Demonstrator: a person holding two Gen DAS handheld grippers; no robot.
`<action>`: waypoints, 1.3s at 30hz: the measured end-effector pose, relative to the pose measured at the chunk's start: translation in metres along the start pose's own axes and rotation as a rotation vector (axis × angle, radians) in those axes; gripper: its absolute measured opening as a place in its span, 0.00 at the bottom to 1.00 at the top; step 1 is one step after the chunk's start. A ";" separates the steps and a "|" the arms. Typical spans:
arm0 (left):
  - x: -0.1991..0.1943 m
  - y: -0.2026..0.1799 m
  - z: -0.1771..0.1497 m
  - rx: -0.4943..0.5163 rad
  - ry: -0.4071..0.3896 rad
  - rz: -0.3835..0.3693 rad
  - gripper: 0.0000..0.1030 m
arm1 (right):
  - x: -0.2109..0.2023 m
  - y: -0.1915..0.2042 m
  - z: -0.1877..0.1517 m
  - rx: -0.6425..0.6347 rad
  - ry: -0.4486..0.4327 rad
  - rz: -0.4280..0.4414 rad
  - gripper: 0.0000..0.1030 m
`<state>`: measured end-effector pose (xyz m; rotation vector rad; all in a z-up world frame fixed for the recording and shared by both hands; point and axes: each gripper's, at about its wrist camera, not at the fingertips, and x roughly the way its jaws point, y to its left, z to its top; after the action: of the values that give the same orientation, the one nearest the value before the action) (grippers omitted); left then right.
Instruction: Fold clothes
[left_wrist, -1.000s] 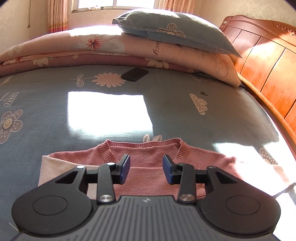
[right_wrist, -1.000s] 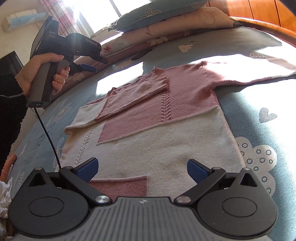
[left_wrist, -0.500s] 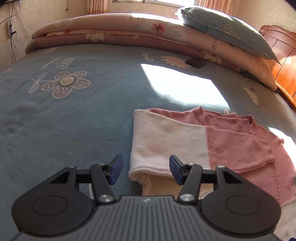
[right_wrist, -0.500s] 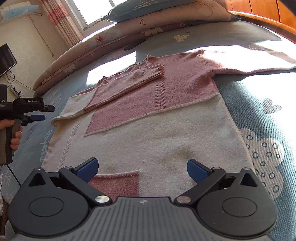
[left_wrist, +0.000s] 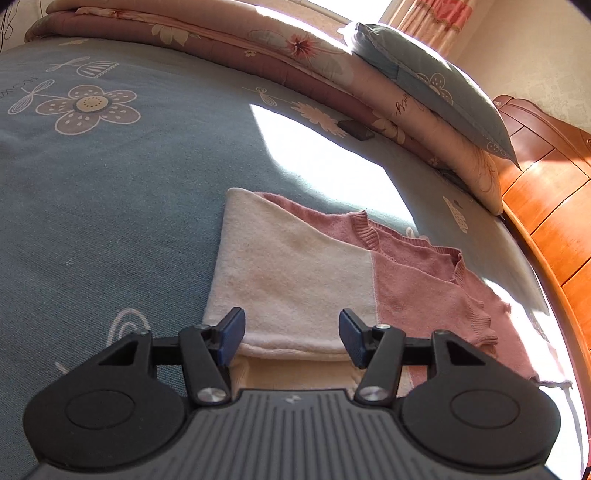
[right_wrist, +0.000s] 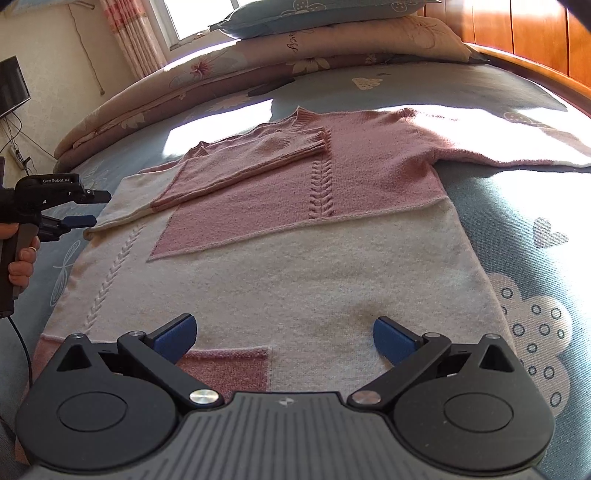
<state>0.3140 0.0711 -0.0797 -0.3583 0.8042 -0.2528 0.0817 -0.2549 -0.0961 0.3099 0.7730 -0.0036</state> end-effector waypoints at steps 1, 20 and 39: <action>-0.002 0.001 -0.001 0.002 -0.011 -0.001 0.56 | 0.001 0.001 0.000 -0.007 -0.001 -0.004 1.00; 0.000 -0.024 -0.015 0.283 -0.070 -0.011 0.71 | -0.017 0.022 0.010 -0.154 -0.084 -0.112 1.00; -0.009 0.004 0.001 0.090 0.021 -0.130 0.76 | -0.055 0.141 0.181 -0.370 -0.191 0.203 1.00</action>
<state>0.3093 0.0782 -0.0750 -0.3240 0.7881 -0.4135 0.1830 -0.1764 0.1018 0.0330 0.5366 0.2946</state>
